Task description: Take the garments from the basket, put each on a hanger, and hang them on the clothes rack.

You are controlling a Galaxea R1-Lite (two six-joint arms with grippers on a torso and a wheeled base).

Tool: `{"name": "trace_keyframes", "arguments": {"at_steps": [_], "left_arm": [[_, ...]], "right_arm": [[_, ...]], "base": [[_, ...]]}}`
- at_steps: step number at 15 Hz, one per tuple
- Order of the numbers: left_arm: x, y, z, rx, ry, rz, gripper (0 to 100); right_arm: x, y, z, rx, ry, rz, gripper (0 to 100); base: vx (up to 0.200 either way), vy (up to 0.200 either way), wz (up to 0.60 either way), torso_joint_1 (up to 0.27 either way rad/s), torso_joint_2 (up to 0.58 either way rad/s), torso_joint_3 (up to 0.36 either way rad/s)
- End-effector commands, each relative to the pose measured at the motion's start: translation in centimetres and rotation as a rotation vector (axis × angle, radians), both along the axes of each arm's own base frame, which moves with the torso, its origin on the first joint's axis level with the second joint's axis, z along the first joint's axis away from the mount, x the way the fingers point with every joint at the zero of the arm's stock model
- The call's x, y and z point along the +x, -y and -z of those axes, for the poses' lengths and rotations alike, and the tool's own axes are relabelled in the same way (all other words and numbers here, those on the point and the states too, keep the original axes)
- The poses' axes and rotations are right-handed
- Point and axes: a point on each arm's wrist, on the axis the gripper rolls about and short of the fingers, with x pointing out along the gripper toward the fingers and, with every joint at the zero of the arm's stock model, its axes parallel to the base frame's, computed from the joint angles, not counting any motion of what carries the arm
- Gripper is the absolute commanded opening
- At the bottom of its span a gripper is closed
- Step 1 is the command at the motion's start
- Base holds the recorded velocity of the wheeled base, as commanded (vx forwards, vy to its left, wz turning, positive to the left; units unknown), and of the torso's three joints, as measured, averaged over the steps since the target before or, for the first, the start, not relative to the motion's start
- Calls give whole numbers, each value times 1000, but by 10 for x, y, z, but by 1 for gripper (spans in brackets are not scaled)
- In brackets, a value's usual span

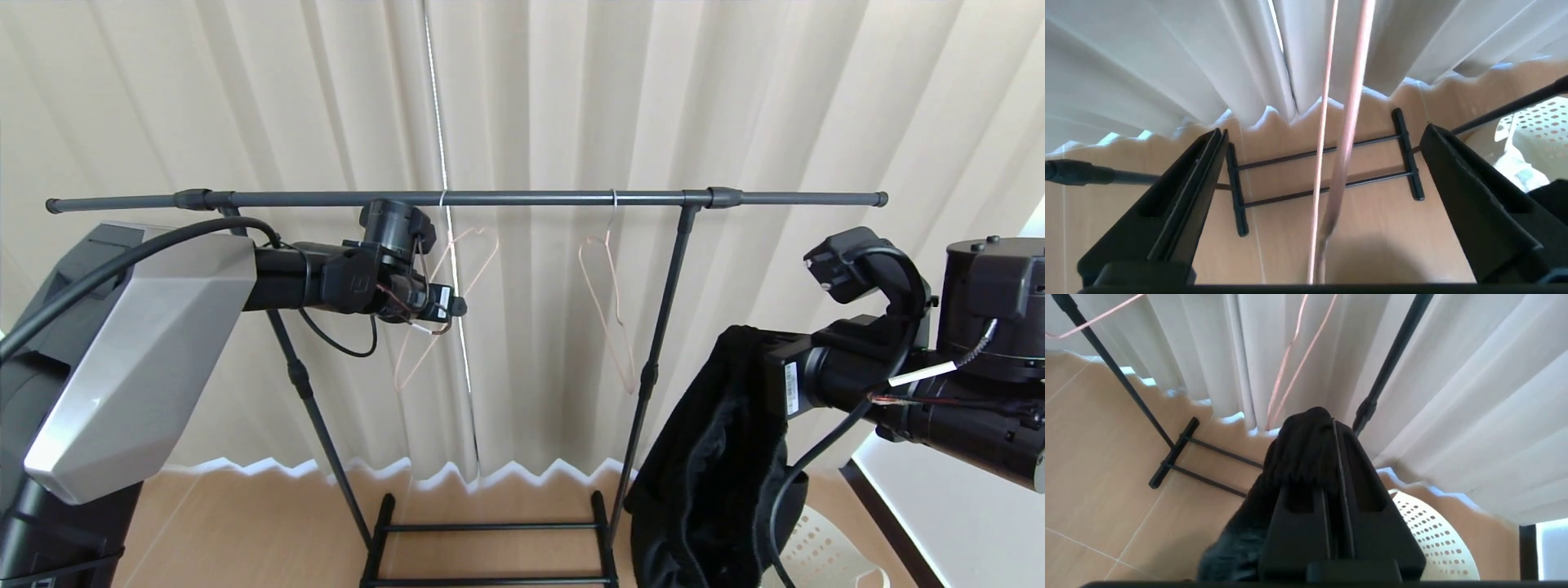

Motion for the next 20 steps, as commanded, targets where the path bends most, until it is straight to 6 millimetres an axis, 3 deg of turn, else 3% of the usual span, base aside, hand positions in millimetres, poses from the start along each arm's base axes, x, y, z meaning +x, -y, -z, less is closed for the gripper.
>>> {"name": "trace_keyframes", "arguments": {"at_steps": [1, 2, 13, 17, 20], "left_arm": [[1, -1, 3, -1, -6, -4, 100], [1, 0, 4, 0, -7, -3, 0], [-2, 5, -6, -28, 25, -4, 0], [-15, 13, -29, -52, 63, 15, 0], [-30, 19, -32, -45, 44, 35, 0]], "right_arm": [[0, 0, 1, -2, -4, -1, 0], [1, -1, 1, -2, -3, -1, 0], [1, -1, 3, -4, -8, -1, 0], [1, -1, 3, -4, -8, -1, 0], [1, -1, 2, -4, -7, -1, 0]], "base": [[0, 0, 0, 0, 0, 0], [0, 0, 0, 0, 0, 0], [0, 0, 0, 0, 0, 0], [0, 0, 0, 0, 0, 0], [0, 0, 0, 0, 0, 0]]}}
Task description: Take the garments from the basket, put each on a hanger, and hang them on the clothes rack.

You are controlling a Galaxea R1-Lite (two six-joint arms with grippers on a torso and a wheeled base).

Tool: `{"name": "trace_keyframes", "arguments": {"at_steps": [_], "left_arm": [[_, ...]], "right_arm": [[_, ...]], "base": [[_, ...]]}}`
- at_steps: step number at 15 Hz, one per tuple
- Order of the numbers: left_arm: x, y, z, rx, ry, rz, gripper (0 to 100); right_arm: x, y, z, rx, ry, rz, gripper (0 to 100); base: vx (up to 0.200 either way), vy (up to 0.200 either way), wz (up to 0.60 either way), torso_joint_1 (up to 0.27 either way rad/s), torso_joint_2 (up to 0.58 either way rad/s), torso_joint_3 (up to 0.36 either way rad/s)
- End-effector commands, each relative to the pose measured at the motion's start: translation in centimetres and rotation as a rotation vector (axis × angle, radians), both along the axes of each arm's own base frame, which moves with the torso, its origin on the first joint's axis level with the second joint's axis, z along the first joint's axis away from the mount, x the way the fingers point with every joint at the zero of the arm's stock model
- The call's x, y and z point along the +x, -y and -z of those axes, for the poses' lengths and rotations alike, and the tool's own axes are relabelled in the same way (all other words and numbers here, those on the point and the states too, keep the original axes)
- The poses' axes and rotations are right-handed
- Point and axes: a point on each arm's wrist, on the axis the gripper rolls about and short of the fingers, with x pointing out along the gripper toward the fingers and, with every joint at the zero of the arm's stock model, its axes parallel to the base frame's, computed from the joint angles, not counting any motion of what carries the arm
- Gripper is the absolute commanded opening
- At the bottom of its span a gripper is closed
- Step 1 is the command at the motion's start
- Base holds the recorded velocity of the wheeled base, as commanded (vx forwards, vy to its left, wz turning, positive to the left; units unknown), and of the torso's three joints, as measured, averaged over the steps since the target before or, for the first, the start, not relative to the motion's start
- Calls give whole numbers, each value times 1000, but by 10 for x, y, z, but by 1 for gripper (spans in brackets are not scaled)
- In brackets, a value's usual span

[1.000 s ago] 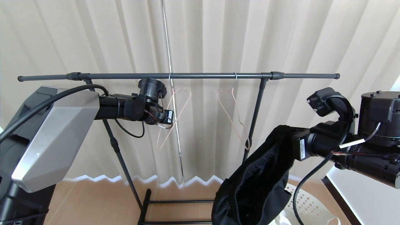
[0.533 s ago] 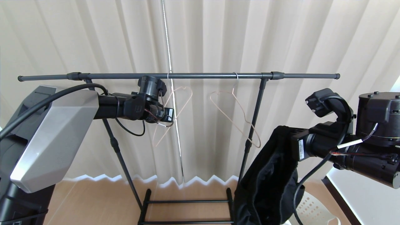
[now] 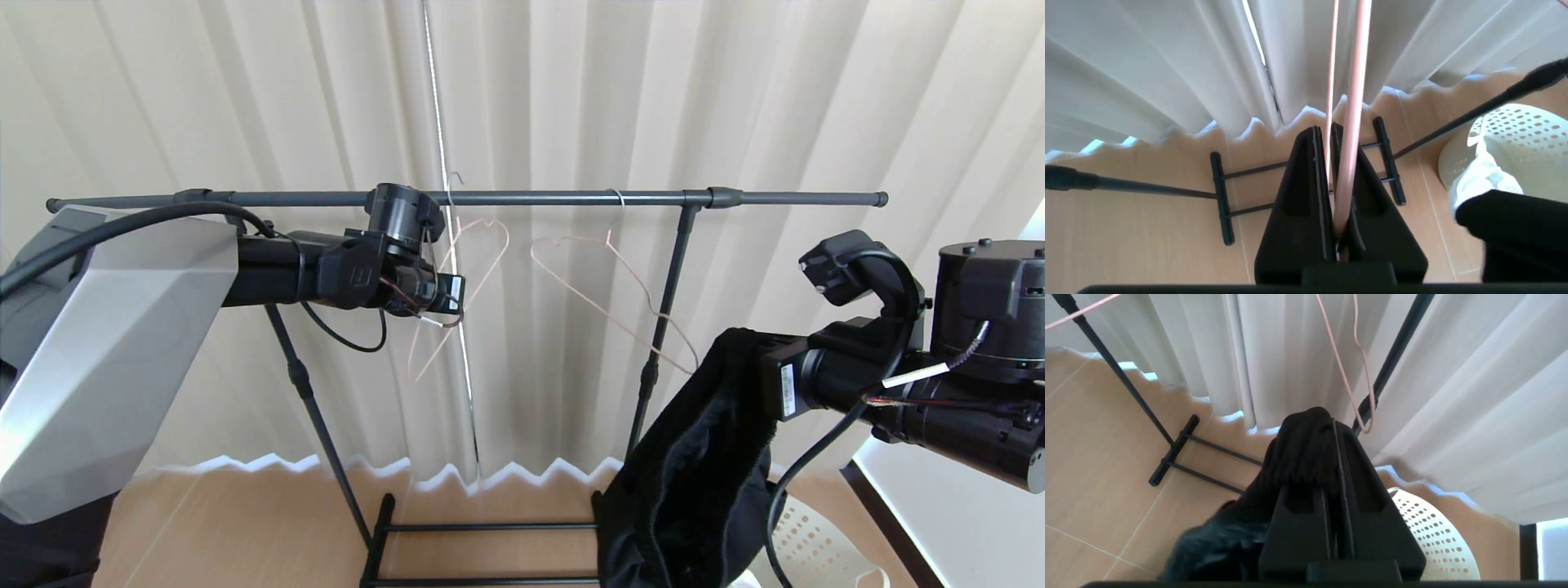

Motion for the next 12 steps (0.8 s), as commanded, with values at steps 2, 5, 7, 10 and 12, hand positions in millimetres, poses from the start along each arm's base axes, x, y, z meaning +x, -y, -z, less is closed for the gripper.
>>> {"name": "trace_keyframes", "arguments": {"at_steps": [2, 5, 7, 10, 12], "left_arm": [[-19, -1, -15, -1, 5, 11, 0], [-36, -2, -29, -5, 15, 27, 0], [-50, 0, -28, -2, 9, 45, 0], [-65, -1, -28, 0, 11, 57, 0], [-92, -4, -31, -5, 23, 80, 0]], "right_arm": [[-1, 0, 0, 0, 2, 0, 0], [-1, 0, -1, 2, 5, 0, 0], [-1, 0, -2, 2, 6, 0, 0], [-1, 0, -2, 2, 6, 0, 0], [0, 0, -1, 0, 4, 3, 0]], "base": [[0, 0, 0, 0, 0, 0], [0, 0, 0, 0, 0, 0], [0, 0, 0, 0, 0, 0], [0, 0, 0, 0, 0, 0], [0, 0, 0, 0, 0, 0]]}}
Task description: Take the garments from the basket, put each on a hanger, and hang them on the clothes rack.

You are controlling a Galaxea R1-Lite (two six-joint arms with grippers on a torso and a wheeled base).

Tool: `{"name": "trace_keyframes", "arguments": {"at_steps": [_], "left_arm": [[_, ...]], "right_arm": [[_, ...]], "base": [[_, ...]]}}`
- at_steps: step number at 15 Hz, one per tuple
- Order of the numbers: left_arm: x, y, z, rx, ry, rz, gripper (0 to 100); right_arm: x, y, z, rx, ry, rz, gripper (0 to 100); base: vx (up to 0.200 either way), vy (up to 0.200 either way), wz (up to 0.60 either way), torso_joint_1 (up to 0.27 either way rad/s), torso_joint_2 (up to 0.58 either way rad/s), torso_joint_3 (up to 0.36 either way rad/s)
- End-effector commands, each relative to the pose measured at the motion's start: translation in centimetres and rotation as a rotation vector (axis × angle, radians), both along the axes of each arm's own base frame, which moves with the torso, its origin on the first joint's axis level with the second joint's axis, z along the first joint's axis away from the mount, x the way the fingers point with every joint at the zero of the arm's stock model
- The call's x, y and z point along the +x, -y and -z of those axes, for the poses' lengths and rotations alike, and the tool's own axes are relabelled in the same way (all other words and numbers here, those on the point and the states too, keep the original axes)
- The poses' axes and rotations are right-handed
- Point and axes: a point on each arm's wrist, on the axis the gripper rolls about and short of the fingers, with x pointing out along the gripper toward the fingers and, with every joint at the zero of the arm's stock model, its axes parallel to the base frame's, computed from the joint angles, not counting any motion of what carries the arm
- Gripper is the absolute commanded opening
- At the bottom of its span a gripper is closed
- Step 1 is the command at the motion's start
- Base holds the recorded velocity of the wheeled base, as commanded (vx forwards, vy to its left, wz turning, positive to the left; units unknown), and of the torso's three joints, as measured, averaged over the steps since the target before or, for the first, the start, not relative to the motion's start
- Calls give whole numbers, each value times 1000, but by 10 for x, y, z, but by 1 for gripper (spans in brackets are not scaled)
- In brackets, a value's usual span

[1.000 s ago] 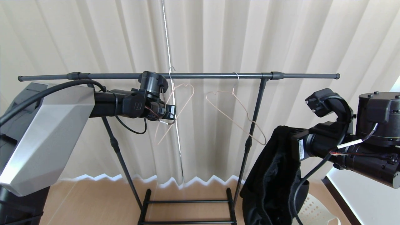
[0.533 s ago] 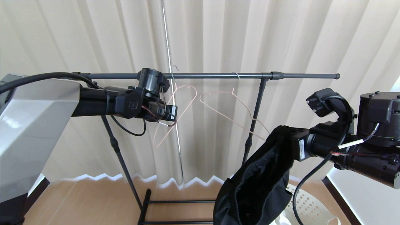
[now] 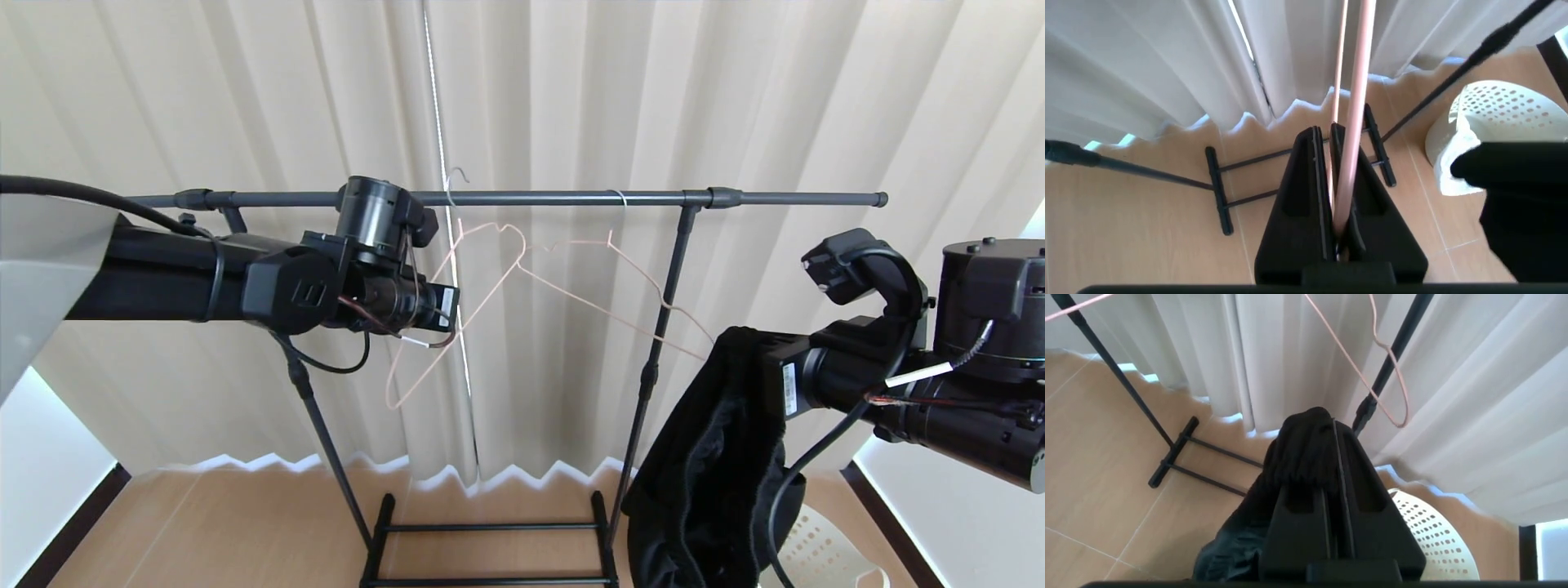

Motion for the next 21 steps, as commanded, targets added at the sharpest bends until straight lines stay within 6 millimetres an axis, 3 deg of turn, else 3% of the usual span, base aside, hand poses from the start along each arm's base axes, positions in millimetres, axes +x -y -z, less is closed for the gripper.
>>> {"name": "trace_keyframes", "arguments": {"at_steps": [1, 5, 6, 7, 8, 11, 15, 21], "left_arm": [[-45, -7, -13, -17, 42, 38, 0], [-108, -19, -8, -13, 94, 195, 0], [-113, -21, -8, -9, 101, 211, 0], [-140, -30, -3, -4, 130, 288, 0], [-153, -34, -1, -16, 159, 349, 0], [-176, -44, 10, 24, 238, 474, 0], [-190, -44, 17, -6, 233, 622, 0], [-194, -25, 26, -1, 195, 707, 0]], "right_arm": [[2, -1, 0, -2, -1, 2, 0], [5, -2, -4, -1, 17, 22, 0], [5, -2, -5, -2, 20, 28, 0], [9, -3, -6, -15, 30, 74, 0], [11, -3, -6, -24, 35, 101, 0], [17, -4, -8, -46, 55, 182, 0], [30, -8, -4, -93, 60, 298, 0], [40, -3, -6, -98, 70, 365, 0]], "base": [[0, 0, 0, 0, 0, 0], [0, 0, 0, 0, 0, 0], [0, 0, 0, 0, 0, 0], [0, 0, 0, 0, 0, 0], [0, 0, 0, 0, 0, 0], [0, 0, 0, 0, 0, 0], [0, 0, 0, 0, 0, 0], [0, 0, 0, 0, 0, 0]]}}
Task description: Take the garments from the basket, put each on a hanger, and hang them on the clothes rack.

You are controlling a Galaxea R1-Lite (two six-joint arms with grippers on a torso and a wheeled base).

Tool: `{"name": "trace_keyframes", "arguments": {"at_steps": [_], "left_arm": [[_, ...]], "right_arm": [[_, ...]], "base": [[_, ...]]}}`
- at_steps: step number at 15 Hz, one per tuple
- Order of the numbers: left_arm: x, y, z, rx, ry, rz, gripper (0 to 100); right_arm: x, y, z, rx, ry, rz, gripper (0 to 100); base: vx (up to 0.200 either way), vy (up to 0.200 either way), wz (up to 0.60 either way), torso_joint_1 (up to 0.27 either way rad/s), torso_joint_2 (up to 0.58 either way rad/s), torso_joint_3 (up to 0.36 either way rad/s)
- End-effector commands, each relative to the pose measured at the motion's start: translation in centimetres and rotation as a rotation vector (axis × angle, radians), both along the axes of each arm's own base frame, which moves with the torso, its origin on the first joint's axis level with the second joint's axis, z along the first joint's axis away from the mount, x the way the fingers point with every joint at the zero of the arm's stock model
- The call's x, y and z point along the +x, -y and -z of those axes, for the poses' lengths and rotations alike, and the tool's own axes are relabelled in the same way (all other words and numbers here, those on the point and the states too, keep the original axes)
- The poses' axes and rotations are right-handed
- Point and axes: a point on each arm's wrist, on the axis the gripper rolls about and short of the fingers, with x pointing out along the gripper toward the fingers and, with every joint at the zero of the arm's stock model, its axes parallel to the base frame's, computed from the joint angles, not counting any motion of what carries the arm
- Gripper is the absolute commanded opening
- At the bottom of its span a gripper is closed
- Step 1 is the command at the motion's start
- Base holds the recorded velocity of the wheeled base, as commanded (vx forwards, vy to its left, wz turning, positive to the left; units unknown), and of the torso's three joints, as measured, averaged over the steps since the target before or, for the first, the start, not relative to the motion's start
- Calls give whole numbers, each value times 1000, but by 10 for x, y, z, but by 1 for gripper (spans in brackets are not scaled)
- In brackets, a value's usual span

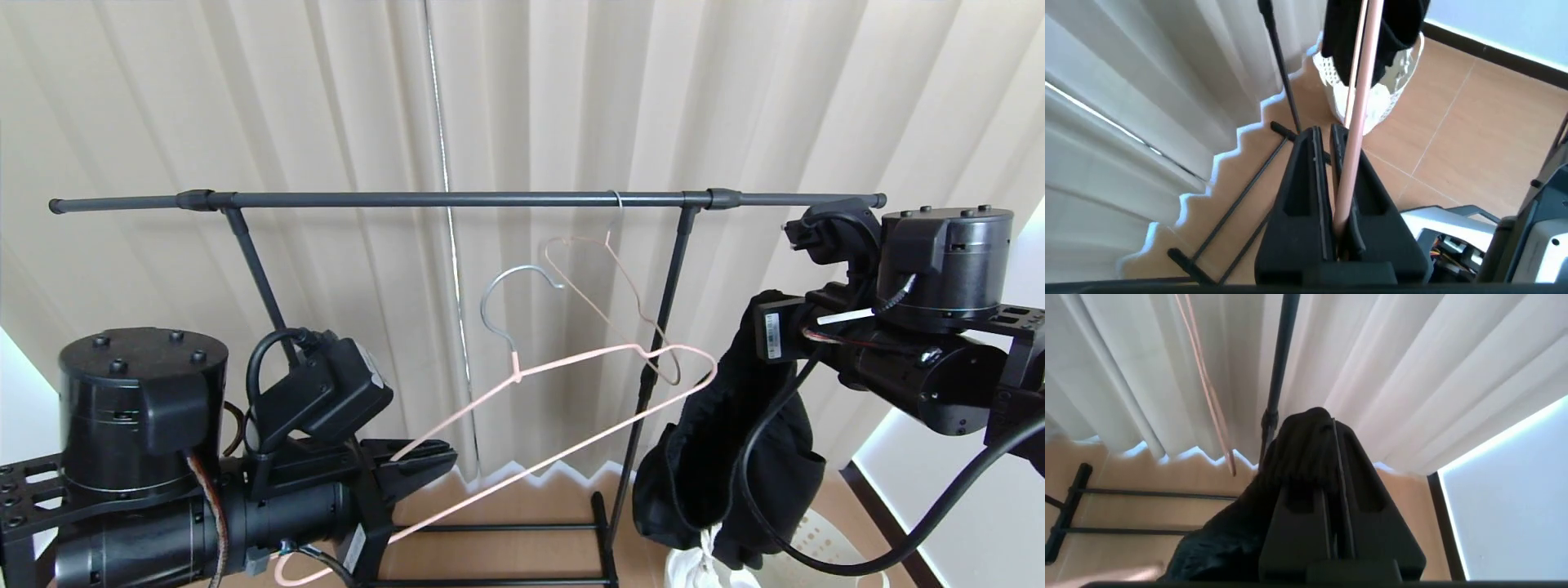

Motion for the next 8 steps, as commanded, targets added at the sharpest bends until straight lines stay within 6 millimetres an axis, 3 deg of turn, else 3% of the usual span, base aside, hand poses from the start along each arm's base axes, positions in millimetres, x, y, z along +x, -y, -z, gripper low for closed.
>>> {"name": "trace_keyframes", "arguments": {"at_steps": [1, 8], "left_arm": [[1, 6, 5, 14, -19, 17, 0], [33, 38, 14, -29, -11, -30, 0]], "right_arm": [[2, 0, 1, -2, -3, 4, 0], [1, -7, 7, -9, -20, -15, 0]], "base": [[0, 0, 0, 0, 0, 0], [0, 0, 0, 0, 0, 0]]}}
